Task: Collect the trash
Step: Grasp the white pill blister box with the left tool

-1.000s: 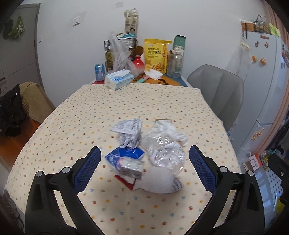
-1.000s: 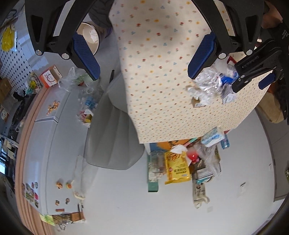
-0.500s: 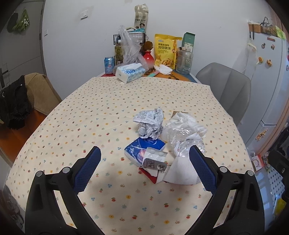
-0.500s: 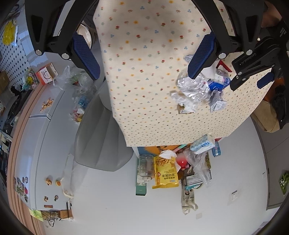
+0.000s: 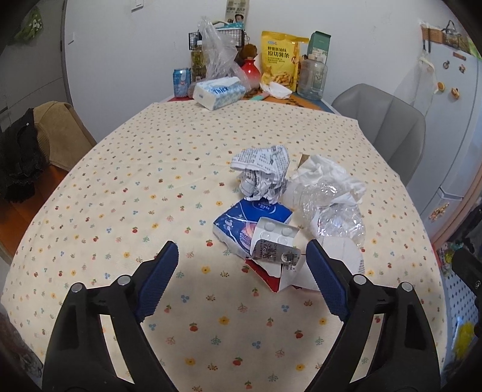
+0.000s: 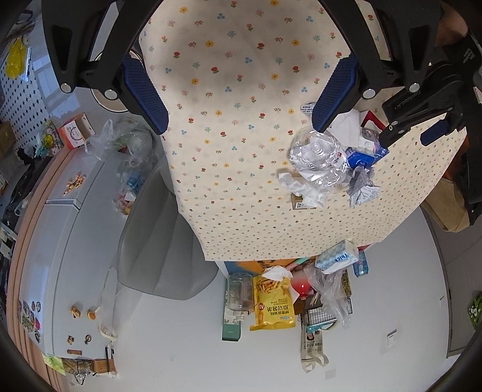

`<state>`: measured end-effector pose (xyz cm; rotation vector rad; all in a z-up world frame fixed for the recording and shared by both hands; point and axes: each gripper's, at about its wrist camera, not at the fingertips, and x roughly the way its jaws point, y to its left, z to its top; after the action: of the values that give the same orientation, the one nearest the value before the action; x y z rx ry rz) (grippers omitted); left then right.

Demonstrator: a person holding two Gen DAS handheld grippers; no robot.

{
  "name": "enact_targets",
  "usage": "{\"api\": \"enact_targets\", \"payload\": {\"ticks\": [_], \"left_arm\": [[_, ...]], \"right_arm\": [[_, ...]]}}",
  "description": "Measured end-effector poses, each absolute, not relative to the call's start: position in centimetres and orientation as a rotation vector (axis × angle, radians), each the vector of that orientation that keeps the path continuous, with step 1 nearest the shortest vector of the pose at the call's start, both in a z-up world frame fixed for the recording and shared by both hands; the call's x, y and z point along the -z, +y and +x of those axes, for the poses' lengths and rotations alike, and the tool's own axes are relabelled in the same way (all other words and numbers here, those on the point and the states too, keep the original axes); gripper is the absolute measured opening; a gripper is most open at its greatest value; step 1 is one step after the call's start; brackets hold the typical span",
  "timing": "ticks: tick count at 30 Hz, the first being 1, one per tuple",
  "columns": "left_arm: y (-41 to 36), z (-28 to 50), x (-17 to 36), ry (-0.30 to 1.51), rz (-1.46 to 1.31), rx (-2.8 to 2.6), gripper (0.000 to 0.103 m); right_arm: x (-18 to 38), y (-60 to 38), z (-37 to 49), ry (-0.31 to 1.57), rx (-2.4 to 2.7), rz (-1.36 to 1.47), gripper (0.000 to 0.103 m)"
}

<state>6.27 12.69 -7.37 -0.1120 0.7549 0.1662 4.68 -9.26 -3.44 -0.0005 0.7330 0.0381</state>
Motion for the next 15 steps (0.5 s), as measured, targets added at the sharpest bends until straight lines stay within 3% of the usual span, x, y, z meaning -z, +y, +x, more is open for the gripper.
{"api": "enact_targets", "payload": {"ticks": [12, 15], "left_arm": [[11.3, 9.1, 8.8, 0.796, -0.056, -0.13, 0.079], [11.0, 9.7, 9.2, 0.811, -0.038, -0.121, 0.068]], "right_arm": [[4.8, -9.6, 6.3, 0.766, -0.016, 0.007, 0.094], [4.9, -9.5, 6.6, 0.771, -0.017, 0.004, 0.094]]}}
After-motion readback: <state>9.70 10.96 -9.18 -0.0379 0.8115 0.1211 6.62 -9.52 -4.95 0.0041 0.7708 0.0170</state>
